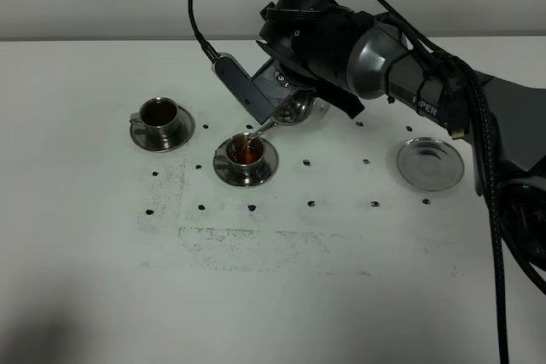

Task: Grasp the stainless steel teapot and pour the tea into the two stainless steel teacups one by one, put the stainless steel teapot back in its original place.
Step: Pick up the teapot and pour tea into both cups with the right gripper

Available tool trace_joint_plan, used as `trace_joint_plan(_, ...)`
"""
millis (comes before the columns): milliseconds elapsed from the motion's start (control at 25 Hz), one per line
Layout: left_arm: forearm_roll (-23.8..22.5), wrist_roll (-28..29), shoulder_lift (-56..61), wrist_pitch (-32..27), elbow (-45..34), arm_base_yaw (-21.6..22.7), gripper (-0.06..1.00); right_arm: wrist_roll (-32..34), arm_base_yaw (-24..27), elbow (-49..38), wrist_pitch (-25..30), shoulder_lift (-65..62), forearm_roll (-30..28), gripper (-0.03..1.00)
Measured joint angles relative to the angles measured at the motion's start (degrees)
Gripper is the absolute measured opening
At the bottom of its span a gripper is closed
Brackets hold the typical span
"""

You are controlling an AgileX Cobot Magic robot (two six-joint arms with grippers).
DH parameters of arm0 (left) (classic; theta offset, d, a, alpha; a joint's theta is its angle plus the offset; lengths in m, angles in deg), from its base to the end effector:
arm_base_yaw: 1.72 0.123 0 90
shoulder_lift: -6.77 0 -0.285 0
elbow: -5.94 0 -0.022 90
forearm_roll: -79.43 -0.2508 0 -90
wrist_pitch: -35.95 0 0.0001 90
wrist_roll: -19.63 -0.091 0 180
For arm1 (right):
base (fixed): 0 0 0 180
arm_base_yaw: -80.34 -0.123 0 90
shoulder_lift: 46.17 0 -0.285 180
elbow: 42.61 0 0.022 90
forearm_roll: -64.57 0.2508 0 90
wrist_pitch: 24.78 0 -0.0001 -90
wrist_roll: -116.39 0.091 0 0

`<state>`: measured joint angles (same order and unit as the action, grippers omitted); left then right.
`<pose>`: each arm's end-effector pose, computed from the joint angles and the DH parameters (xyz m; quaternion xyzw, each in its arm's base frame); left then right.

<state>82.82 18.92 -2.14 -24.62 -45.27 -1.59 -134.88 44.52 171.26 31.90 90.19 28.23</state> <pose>0.0031 -0.0047 0.2648 0.0045 0.8686 -0.0260 0.4948 0.4248 0.2510 0.2163 -0.8237 0.4576 -0.3259 0.0762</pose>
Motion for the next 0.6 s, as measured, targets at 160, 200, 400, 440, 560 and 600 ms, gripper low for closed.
trace_joint_plan(160, 0.0, 0.0, 0.0, 0.0, 0.0, 0.0, 0.47, 0.0, -0.2, 0.0, -0.1, 0.0, -0.6, 0.20)
trace_joint_plan(200, 0.0, 0.0, 0.0, 0.0, 0.0, 0.0, 0.47, 0.0, -0.3, 0.0, -0.2, 0.0, -0.8, 0.20)
trace_joint_plan(400, 0.0, 0.0, 0.0, 0.0, 0.0, 0.0, 0.47, -0.4, -0.3, 0.0, -0.5, 0.0, -1.3, 0.20)
trace_joint_plan(440, 0.0, 0.0, 0.0, 0.0, 0.0, 0.0, 0.47, -0.6, -0.3, 0.0, -0.5, 0.0, -1.6, 0.20)
trace_joint_plan(560, 0.0, 0.0, 0.0, 0.0, 0.0, 0.0, 0.47, -0.7, -0.3, 0.0, -0.6, 0.0, -2.4, 0.20)
trace_joint_plan(600, 0.0, 0.0, 0.0, 0.0, 0.0, 0.0, 0.47, -0.7, -0.3, 0.0, -0.6, 0.0, -2.6, 0.20)
